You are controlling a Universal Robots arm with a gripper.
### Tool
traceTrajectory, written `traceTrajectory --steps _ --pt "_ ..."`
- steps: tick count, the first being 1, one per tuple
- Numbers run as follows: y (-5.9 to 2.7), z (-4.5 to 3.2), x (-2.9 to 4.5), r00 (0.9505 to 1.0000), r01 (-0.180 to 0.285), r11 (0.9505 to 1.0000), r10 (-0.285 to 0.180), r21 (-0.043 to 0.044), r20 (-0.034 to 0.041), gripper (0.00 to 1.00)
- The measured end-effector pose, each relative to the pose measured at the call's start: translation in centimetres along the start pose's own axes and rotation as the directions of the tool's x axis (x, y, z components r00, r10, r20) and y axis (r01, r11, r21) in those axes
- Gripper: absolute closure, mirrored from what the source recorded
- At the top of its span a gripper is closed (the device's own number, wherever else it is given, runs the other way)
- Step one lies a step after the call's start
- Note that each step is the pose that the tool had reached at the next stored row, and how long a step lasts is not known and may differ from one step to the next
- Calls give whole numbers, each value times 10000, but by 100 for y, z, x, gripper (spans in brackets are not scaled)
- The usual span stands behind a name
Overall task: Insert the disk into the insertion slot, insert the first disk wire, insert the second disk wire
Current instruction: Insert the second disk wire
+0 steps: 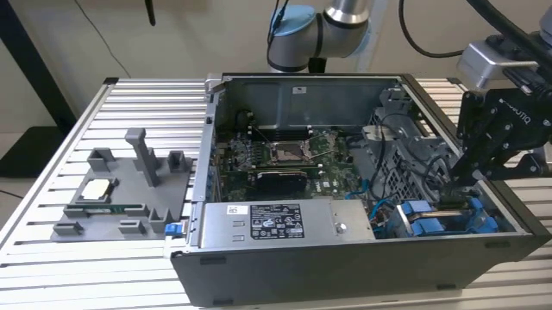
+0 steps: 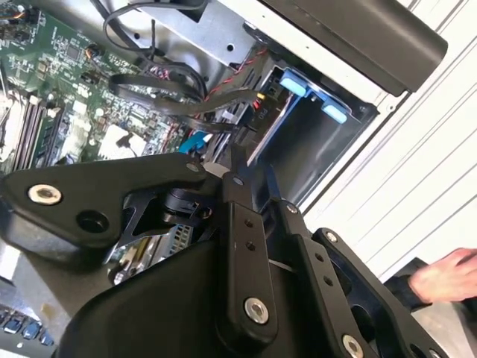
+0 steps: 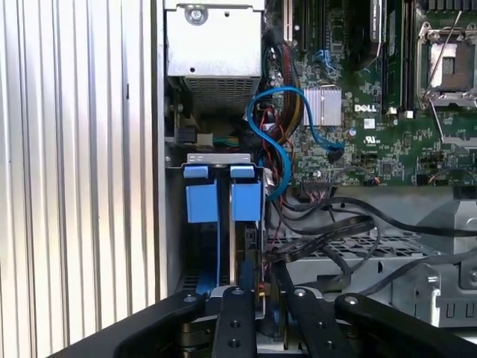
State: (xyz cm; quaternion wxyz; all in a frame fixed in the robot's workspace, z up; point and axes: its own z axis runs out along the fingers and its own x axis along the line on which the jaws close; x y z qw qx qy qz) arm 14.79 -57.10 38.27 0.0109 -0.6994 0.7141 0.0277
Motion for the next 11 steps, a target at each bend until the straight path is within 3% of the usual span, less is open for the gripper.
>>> traceTrajectory --steps 11 --pt "1 -29 -2 10000 0 10000 0 0 0 76"
